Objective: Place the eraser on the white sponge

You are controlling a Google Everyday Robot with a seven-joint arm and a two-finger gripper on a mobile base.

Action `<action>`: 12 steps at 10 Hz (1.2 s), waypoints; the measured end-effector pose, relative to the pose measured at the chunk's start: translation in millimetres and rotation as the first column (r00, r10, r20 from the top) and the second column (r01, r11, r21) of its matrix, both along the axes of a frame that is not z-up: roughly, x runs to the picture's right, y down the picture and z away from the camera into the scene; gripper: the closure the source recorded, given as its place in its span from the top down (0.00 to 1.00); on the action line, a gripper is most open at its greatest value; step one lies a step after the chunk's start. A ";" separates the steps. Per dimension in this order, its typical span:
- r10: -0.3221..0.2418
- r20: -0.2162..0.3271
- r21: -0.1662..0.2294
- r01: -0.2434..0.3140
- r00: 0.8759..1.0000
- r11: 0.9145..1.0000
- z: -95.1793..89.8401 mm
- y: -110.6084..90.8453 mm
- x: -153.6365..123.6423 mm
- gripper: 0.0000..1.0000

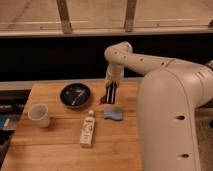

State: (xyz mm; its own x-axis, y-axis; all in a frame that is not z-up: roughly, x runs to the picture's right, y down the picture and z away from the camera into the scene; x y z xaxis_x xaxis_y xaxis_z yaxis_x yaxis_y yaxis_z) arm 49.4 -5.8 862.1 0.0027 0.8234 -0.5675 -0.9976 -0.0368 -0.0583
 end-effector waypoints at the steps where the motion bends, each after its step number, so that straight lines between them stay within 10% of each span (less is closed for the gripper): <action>1: 0.013 -0.012 -0.013 -0.013 1.000 1.000 3.4 7.9 1.7 0.18; 10: 0.167 -0.184 -0.148 -0.195 0.969 0.970 34.4 97.4 30.7 0.20; 12: 0.179 -0.199 -0.162 -0.213 0.964 0.964 35.7 105.0 31.3 0.37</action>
